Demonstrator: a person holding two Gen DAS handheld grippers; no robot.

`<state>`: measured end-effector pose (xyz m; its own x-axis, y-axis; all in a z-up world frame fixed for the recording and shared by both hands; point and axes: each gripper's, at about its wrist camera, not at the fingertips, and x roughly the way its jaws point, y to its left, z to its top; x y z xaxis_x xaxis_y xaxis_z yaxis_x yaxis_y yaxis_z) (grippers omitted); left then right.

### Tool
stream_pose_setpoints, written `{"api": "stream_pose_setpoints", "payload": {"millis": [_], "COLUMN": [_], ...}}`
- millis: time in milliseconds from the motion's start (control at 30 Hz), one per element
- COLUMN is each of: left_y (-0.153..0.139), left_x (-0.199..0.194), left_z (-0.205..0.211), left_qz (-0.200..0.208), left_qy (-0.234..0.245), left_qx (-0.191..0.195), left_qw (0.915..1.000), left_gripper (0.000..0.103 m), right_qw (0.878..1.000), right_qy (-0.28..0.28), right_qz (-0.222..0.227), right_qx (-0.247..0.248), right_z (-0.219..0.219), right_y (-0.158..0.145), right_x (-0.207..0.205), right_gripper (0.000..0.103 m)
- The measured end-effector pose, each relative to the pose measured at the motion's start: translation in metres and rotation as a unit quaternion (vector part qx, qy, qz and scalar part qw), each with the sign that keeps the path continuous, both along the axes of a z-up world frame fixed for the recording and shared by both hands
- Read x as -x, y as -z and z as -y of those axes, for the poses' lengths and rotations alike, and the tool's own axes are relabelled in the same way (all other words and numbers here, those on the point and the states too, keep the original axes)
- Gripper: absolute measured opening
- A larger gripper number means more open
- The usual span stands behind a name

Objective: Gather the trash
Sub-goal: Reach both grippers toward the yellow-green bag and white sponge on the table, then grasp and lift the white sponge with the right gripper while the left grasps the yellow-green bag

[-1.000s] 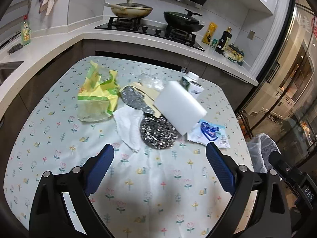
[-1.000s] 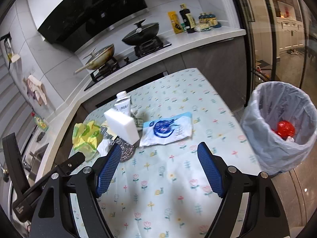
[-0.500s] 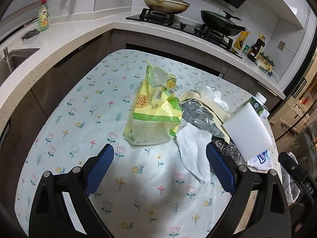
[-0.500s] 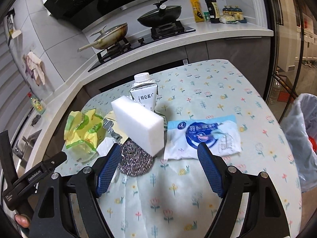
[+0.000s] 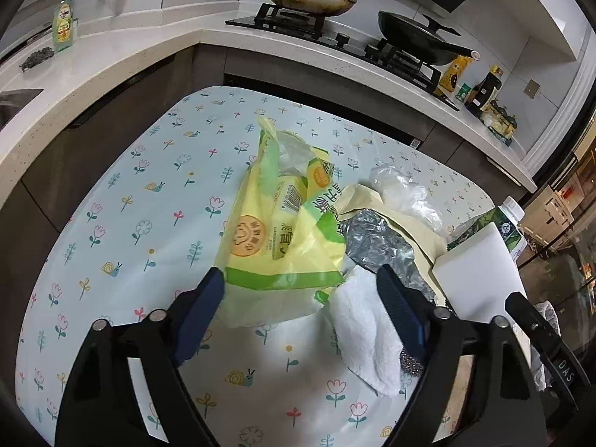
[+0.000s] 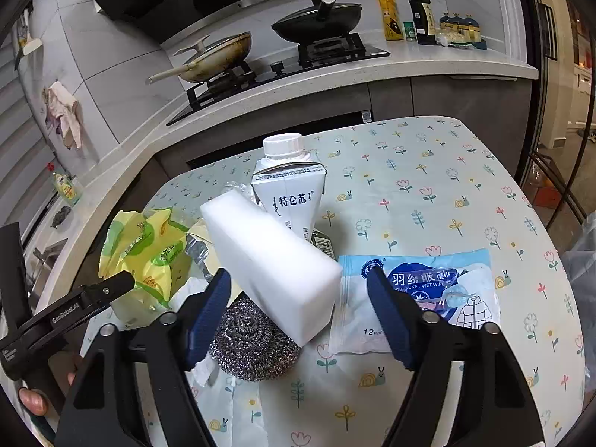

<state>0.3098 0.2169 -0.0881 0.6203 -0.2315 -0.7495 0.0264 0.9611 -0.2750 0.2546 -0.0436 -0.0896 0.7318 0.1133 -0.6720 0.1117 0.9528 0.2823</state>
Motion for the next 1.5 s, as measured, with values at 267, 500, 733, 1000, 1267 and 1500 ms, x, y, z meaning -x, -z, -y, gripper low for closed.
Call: {"api": "stream_pose_setpoints", "payload": {"millis": [267, 500, 733, 1000, 1267, 1500], "left_y": [-0.01, -0.047, -0.089, -0.12, -0.085, -0.027], "left_x": [0.015, 0.055, 0.096, 0.137, 0.168, 0.188], "left_z": [0.005, 0.006, 0.032, 0.087, 0.096, 0.051], "left_qz": [0.007, 0.041, 0.078, 0.105, 0.064, 0.012], "left_qy": [0.005, 0.005, 0.03, 0.092, 0.067, -0.012], "left_qx": [-0.012, 0.001, 0.012, 0.019, -0.007, -0.052], "left_qw": [0.9999, 0.9991, 0.9964, 0.99, 0.9957, 0.9985], "left_gripper": [0.016, 0.01, 0.006, 0.0, 0.084, 0.086], "right_qw": [0.999, 0.996, 0.993, 0.99, 0.988, 0.989], "right_qy": [-0.024, -0.016, 0.013, 0.052, 0.083, 0.086], "right_qz": [0.033, 0.081, 0.113, 0.128, 0.122, 0.105], "right_qx": [-0.009, -0.023, -0.031, -0.039, -0.043, -0.051], "right_z": [-0.006, 0.009, 0.04, 0.082, 0.115, 0.119], "right_y": [-0.025, -0.064, -0.09, -0.099, -0.089, -0.071], "right_x": [0.033, 0.076, 0.119, 0.165, 0.204, 0.215], "right_gripper": [0.036, 0.036, 0.036, 0.036, 0.036, 0.036]}}
